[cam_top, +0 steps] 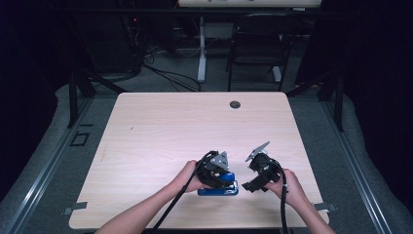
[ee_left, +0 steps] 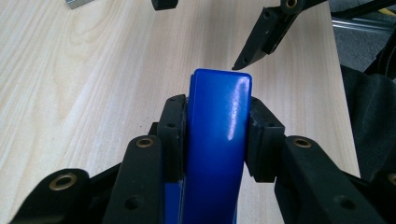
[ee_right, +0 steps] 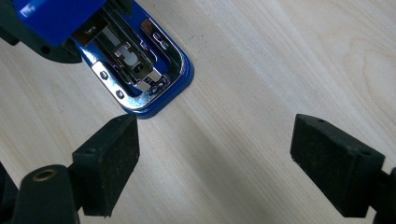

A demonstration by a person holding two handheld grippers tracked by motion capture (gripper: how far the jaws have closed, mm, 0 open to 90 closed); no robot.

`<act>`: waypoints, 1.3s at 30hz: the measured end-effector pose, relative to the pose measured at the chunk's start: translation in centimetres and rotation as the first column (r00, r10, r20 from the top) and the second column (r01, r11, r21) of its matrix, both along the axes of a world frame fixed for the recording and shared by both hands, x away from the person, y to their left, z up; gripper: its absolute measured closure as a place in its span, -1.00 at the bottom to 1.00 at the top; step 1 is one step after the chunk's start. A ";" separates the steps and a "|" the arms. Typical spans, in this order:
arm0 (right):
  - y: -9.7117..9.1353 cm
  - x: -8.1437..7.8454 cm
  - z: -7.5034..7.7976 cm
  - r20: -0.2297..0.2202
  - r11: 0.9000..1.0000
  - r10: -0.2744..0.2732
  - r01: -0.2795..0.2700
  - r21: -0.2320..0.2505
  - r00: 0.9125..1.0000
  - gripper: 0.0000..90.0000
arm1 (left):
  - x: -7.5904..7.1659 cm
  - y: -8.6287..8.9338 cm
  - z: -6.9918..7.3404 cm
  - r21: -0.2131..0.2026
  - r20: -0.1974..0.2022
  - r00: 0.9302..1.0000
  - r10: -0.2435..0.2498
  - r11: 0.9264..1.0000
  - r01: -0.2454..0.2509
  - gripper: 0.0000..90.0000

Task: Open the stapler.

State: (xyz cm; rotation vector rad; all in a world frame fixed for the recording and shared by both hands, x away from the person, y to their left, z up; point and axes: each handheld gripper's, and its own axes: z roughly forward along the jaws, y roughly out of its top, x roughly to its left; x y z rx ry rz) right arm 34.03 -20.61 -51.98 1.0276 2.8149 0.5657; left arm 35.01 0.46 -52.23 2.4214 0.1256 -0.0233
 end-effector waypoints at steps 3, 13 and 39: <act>0.0 0.0 0.0 0.002 1.000 -0.004 0.004 0.006 1.000 -0.64 | 0.0 0.1 0.1 -0.002 0.004 1.000 -0.001 1.000 0.001 0.44; 0.1 0.1 0.1 0.009 0.999 -0.027 0.026 0.031 1.000 -0.59 | -0.1 0.4 0.5 0.001 0.013 1.000 -0.013 1.000 0.013 0.45; 1.4 0.5 -0.3 -0.048 0.968 -0.022 0.034 0.250 0.999 0.65 | -0.3 0.8 0.7 -0.025 0.025 1.000 -0.003 1.000 0.004 0.46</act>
